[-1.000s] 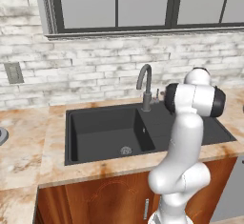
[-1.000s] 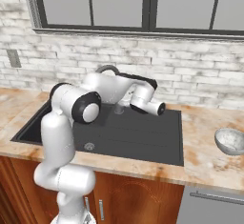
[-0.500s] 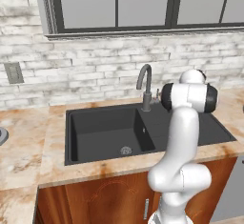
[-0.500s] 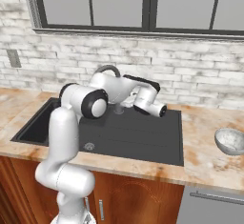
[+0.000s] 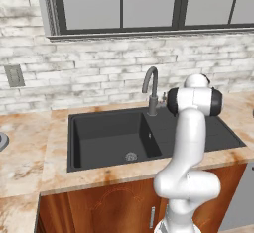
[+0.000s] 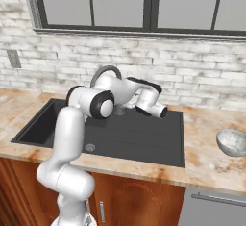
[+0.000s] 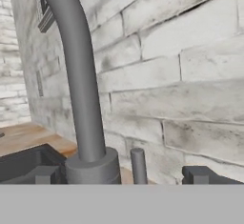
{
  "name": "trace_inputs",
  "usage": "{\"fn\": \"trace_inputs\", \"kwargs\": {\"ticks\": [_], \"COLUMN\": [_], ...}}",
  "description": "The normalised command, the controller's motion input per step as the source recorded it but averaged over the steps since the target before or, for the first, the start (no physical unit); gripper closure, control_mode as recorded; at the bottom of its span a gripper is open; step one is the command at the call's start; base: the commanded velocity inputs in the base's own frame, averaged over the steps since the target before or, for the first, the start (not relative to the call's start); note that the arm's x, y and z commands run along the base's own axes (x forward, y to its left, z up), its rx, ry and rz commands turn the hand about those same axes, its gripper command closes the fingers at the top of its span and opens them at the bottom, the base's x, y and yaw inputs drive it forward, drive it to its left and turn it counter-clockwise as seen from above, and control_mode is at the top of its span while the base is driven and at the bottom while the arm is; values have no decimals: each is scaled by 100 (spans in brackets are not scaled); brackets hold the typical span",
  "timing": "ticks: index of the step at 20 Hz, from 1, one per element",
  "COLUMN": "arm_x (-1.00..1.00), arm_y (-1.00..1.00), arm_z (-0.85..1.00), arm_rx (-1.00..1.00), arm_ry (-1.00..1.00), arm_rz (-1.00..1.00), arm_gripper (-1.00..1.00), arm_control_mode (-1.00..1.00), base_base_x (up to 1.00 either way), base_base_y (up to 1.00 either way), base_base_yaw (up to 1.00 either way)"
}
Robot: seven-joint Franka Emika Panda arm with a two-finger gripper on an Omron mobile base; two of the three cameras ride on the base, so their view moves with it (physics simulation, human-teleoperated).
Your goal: Rinse each bowl for a few seconds and place them down in the sink or on the counter.
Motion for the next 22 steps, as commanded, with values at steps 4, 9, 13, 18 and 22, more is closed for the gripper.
{"fn": "trace_inputs", "kwargs": {"ticks": [4, 9, 13, 18, 22], "arm_x": [29, 30, 31, 27, 14], "arm_y": [0, 0, 4, 0, -4], "arm_z": [-10, -9, -12, -17, -15], "arm_rx": [1, 2, 1, 2, 3], "arm_ry": [-2, -1, -1, -1, -1], "arm_rz": [-2, -2, -4, -5, -4], "arm_gripper": [-100, -100, -100, 100, 100], "arm_control_mode": [-100, -100, -100, -100, -100], "base_base_x": [0, 0, 0, 0, 0], "base_base_y": [0, 0, 0, 0, 0], "base_base_yaw": [0, 0, 0, 0, 0]}}
